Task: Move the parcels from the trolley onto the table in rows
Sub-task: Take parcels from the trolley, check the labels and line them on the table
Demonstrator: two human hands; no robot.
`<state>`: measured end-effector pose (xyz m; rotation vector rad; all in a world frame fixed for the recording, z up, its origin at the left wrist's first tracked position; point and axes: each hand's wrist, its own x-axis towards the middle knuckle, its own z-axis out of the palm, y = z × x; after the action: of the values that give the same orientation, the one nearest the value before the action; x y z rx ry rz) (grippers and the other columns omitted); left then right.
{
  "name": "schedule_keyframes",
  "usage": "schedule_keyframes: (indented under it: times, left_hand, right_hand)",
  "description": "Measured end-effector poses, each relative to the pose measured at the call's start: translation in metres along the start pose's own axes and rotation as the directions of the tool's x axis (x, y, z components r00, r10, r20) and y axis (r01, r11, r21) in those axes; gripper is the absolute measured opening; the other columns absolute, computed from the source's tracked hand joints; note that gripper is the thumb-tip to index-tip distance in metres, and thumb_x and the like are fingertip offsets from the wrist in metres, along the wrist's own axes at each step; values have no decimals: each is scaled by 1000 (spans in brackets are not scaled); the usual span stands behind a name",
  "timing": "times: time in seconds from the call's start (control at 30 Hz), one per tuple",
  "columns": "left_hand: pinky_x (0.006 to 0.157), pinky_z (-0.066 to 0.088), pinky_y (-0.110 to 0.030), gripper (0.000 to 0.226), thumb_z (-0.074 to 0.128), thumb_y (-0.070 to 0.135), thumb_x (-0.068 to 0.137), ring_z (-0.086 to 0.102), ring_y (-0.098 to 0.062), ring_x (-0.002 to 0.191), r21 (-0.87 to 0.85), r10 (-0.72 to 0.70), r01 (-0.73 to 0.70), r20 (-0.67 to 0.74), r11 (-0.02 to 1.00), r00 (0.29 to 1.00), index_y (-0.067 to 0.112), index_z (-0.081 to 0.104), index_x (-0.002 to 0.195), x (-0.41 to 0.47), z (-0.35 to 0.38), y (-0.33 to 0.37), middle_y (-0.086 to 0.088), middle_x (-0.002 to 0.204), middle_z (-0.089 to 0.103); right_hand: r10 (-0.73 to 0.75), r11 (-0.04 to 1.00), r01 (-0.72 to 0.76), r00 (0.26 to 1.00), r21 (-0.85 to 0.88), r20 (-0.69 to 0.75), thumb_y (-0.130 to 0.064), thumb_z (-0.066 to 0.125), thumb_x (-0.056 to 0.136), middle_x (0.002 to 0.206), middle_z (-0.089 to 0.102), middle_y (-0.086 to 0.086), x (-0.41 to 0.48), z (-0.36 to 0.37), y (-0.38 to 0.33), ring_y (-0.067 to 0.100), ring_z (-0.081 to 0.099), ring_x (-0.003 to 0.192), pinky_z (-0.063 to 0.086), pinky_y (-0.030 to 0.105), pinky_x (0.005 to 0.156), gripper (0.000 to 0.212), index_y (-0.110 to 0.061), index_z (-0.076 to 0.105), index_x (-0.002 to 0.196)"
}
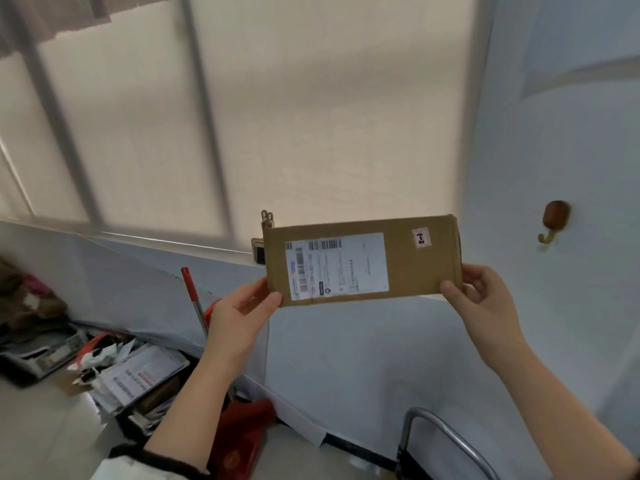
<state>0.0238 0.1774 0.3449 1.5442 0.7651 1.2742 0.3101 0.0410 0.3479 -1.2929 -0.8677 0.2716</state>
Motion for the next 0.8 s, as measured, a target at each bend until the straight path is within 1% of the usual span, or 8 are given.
schedule_keyframes:
  times: [0.1, 0.17, 0.23, 0.37, 0.53, 0.6, 0.73, 0.8]
  left_hand:
    - [82, 53, -17, 36, 69, 0, 79, 66, -7, 99, 86, -14, 12, 28, 996, 999, 22, 68, 107, -14, -4, -16, 5, 102, 73]
    - [87, 53, -25, 33, 70, -7, 77, 66, -9, 97, 116, -26, 25, 9, 993, 1000, 13, 68, 102, -23, 0, -26, 2, 98, 72]
    - [85, 54, -25, 31, 70, -10, 75, 67, -4, 89, 127, -51, 50, 1, 991, 999, 15, 66, 93, -32, 7, -35, 5, 89, 72]
    - [86, 52, -23, 30, 70, -8, 76, 66, -7, 94, 136, -113, 106, 43, 985, 993, 14, 65, 97, -39, 16, -51, 1, 97, 71]
    - [88, 51, -25, 30, 70, -7, 77, 66, -10, 96, 161, -146, 121, 152, 980, 978, 15, 65, 97, -35, 38, -55, -1, 99, 71]
    - [89, 51, -27, 30, 71, -5, 76, 66, -12, 97, 166, -138, 105, 204, 980, 969, 14, 65, 99, -34, 53, -52, -2, 100, 71]
    - [79, 51, -18, 32, 72, 2, 77, 67, -2, 90, 206, -85, 17, 323, 978, 943, 26, 66, 98, -39, 91, -42, 13, 91, 73]
    - [69, 50, -9, 31, 72, 6, 79, 66, 3, 85, 216, -69, -19, 394, 976, 917, 32, 65, 96, -46, 117, -38, 21, 85, 72]
  right_hand:
    - [23, 996, -13, 993, -90, 112, 3, 66, 80, 104, 61, -16, -10, -7, 13, -5, 62, 91, 48, 8, 71, 49, -26, 49, 115]
    - [30, 977, -8, 995, -212, 100, 3, 67, 79, 103, 62, -10, -19, -8, 24, 5, 62, 94, 46, 16, 80, 49, -26, 48, 113]
    - [57, 965, -38, 996, -259, 65, 3, 68, 78, 103, 61, -2, -30, -9, 35, 14, 61, 94, 44, 19, 82, 46, -22, 48, 111]
    - [137, 952, -126, 990, -280, 18, 5, 67, 78, 95, 61, -5, -46, -17, 52, 15, 61, 91, 44, 4, 66, 41, -16, 48, 108]
    - [185, 937, -193, 981, -291, -55, 4, 68, 78, 96, 61, -5, -62, -46, 58, 15, 62, 91, 44, 15, 76, 39, -18, 48, 104]
    - [178, 937, -198, 980, -288, -94, 5, 67, 78, 96, 61, -7, -69, -63, 54, 14, 62, 93, 45, 15, 76, 39, -18, 49, 104]
    - [133, 919, -184, 977, -348, -164, -2, 69, 79, 96, 62, -10, -83, -110, 32, 10, 60, 92, 44, 7, 71, 40, -22, 52, 109]
    - [144, 885, -224, 965, -408, -219, -14, 72, 78, 99, 63, -10, -95, -142, 20, 6, 58, 91, 41, 11, 73, 42, -24, 54, 115]
